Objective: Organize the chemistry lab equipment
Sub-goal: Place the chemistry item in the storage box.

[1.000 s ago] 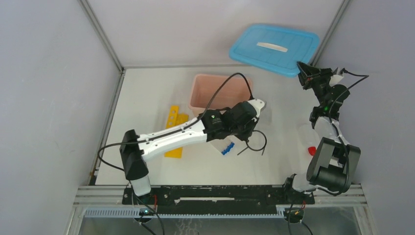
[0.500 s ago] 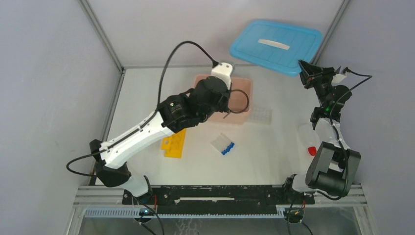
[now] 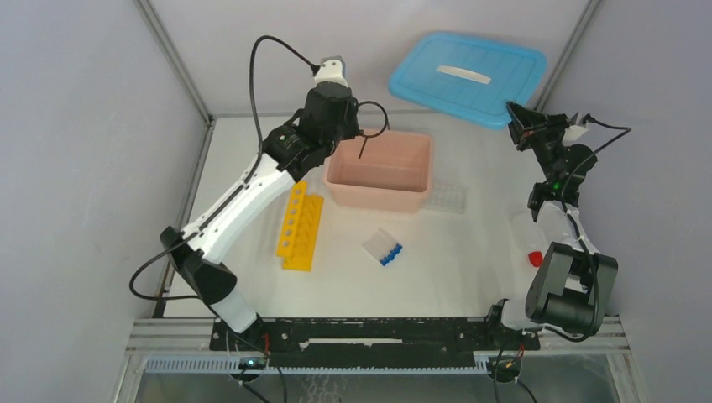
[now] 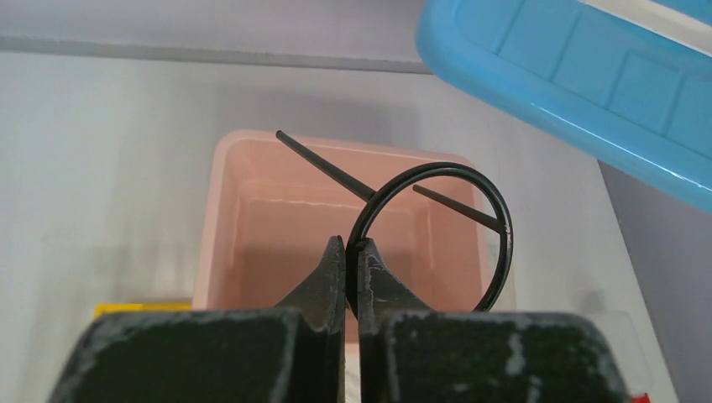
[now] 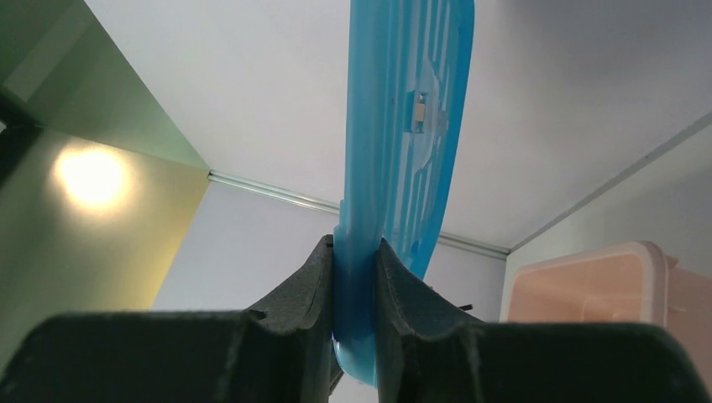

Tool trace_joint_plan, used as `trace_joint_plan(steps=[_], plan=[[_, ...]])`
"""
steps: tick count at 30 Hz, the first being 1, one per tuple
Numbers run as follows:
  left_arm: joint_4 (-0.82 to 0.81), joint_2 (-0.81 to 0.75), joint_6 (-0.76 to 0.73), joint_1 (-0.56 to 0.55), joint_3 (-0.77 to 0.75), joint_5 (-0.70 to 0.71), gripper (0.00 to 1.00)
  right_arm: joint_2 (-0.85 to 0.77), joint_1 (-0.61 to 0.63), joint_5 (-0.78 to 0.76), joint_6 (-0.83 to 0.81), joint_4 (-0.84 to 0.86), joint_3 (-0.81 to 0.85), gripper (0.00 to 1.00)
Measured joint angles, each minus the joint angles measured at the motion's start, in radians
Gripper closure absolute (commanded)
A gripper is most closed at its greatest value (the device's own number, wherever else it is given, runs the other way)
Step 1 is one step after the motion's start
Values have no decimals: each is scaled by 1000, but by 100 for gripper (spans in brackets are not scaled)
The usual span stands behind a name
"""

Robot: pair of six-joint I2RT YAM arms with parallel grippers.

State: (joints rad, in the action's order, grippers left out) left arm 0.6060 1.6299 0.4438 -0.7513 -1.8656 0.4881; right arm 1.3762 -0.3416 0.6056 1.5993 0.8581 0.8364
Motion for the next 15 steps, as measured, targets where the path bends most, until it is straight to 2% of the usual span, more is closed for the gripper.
trace_joint_plan(steps=[9,15], plan=[[-10,107,180,71,0,-156,100,57,9,-3,0,7,0,100],[-55,112,250,109,35,-189,100,82,10,-2,-1,21,0,100]])
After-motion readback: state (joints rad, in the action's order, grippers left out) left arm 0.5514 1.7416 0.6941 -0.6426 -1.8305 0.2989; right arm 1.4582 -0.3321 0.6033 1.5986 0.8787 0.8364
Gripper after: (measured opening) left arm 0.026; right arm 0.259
